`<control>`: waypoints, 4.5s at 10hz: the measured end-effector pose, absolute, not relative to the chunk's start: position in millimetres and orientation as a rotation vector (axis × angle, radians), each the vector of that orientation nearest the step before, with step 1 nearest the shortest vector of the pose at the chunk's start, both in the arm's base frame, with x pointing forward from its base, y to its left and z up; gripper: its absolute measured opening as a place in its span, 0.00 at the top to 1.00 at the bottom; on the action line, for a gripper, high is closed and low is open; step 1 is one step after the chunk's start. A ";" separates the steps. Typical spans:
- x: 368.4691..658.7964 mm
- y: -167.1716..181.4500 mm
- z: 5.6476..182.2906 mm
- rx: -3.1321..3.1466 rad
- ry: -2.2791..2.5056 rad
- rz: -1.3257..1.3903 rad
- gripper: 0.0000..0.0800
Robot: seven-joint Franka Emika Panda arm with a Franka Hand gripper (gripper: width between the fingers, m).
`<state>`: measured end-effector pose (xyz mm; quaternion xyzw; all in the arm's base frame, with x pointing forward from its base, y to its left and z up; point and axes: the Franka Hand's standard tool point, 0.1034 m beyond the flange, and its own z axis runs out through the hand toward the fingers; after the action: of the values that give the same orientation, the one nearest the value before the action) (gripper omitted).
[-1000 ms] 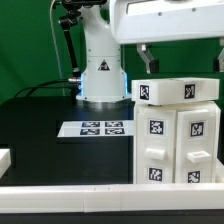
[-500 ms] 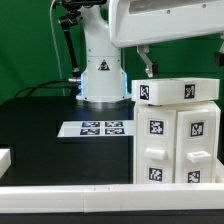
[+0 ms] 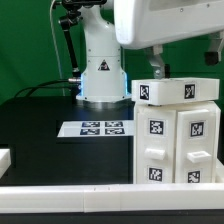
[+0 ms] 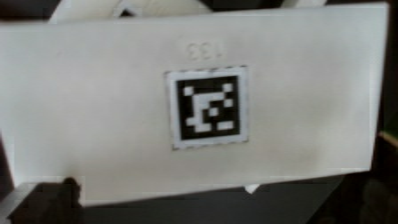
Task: Assemble cabinet
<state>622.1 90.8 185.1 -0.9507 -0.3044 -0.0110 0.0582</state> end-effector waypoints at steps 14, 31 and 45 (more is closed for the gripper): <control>618.0 81.5 173.5 -1.910 -2.496 0.027 0.00; 604.2 70.1 157.8 -1.872 -2.507 0.076 0.29; 601.0 73.3 155.1 -3.016 -0.922 0.086 0.29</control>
Offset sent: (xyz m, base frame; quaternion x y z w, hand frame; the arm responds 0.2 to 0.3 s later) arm 0.0000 0.0000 0.0000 0.0000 0.0000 -0.1938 0.9810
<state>601.0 73.3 155.1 -0.9559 -0.2923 0.0274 -0.0068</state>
